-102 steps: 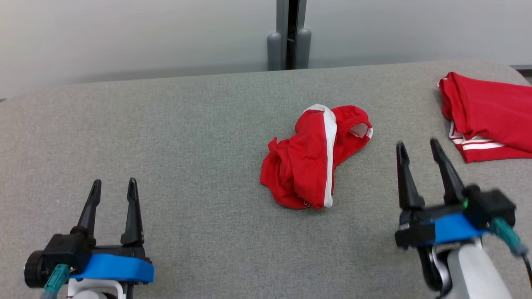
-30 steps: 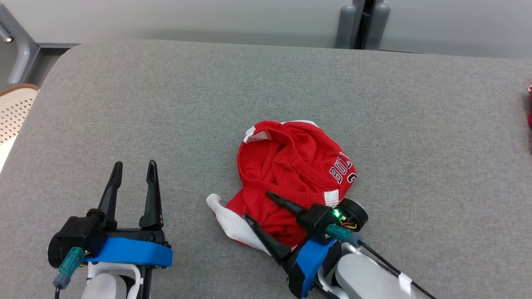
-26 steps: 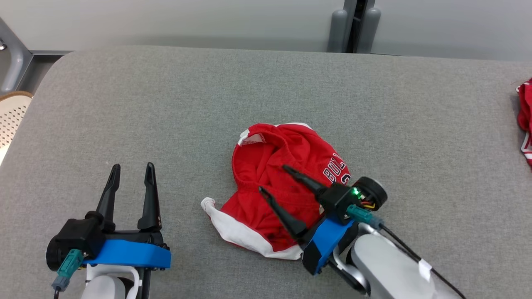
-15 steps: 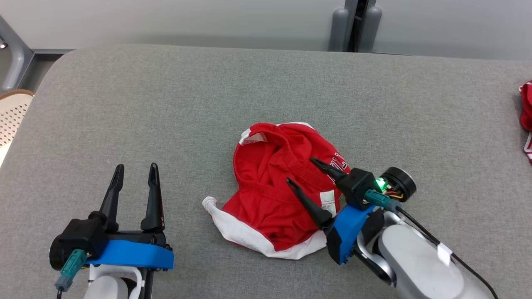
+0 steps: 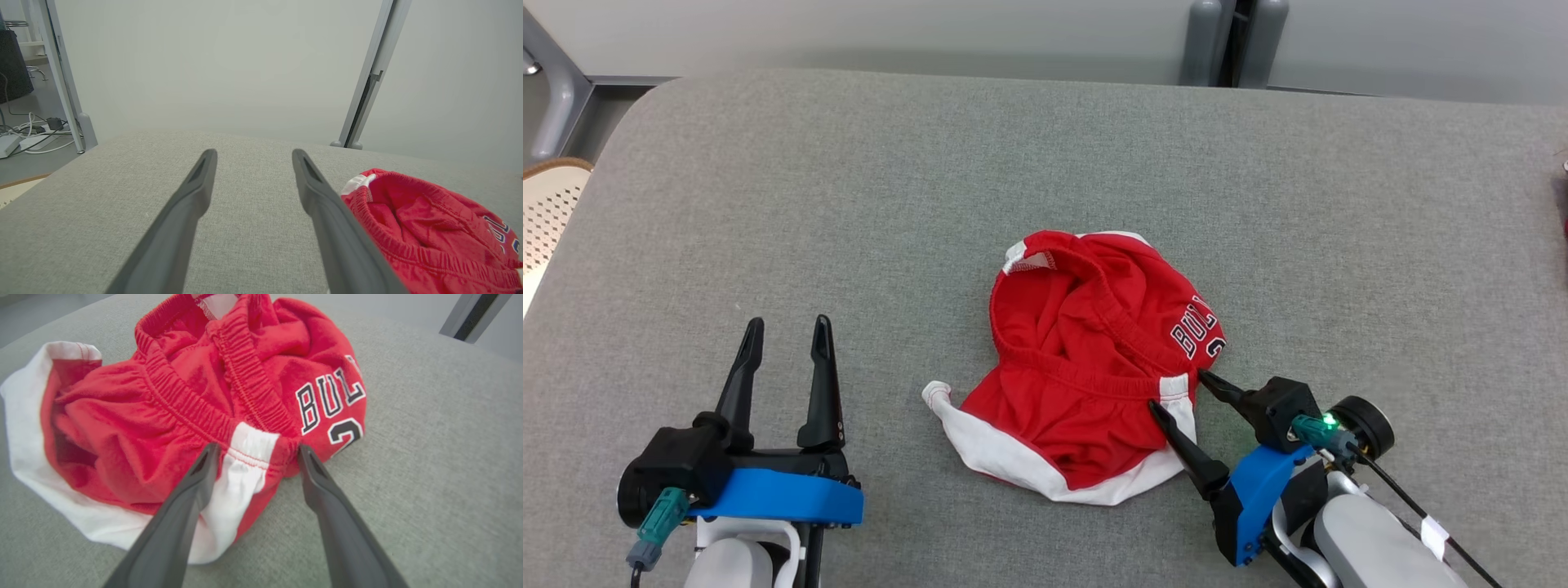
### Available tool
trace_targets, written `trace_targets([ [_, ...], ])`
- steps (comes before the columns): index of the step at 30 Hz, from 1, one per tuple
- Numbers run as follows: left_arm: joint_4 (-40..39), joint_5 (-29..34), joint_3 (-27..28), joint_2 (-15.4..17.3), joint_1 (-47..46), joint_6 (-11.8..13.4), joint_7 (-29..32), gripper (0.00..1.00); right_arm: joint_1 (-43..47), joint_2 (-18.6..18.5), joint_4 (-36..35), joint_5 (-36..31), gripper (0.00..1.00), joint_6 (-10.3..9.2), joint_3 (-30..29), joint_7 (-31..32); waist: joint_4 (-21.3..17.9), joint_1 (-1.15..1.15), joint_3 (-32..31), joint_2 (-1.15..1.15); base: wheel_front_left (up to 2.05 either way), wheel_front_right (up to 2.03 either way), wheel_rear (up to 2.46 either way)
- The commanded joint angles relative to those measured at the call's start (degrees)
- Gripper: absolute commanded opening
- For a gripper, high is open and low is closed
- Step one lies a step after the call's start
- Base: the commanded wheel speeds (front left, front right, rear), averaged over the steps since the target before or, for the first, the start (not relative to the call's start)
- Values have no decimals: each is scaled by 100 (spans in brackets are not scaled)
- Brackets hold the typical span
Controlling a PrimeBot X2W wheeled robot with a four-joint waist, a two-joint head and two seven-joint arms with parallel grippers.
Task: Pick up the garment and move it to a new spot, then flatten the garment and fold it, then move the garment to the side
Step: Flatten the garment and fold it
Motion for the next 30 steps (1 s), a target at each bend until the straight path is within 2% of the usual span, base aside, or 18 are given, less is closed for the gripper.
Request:
trace_targets([
  [1,-14,31,9,18,-45,20,-23,100,70,54,26,23,68,-3,-13,-16,-2,0,10,0,0,0,0],
  [2,-16,41,16,18,-50,25,-23,100,50,100,47,71,22,-3,-29,-16,-13,0,21,0,0,0,0],
  [3,-21,48,27,18,-54,30,-23,100,26,137,75,118,0,-3,-55,-33,-33,0,30,0,0,0,0],
  [8,-23,104,128,17,0,34,-21,100,-15,221,132,206,0,-4,-352,-361,-207,0,19,0,0,0,0],
  [15,23,51,135,18,73,-37,-20,100,604,392,-82,461,0,-3,-1349,-835,-522,0,-103,0,0,0,0],
  [25,-7,15,103,19,142,1,-20,100,1844,551,-759,439,0,-3,-2692,-540,-837,0,-150,0,0,0,0],
  [26,-7,12,100,19,143,1,-20,100,1905,561,-838,384,47,-3,-2778,-515,-855,0,-149,0,0,0,0],
  [27,-5,9,101,19,140,3,-20,100,1947,582,-912,326,100,-3,-2860,-497,-871,0,-148,0,0,0,0],
  [30,6,0,84,19,135,11,-20,100,1966,604,-1166,50,100,-3,-3064,-514,-903,0,-161,0,0,0,0],
])
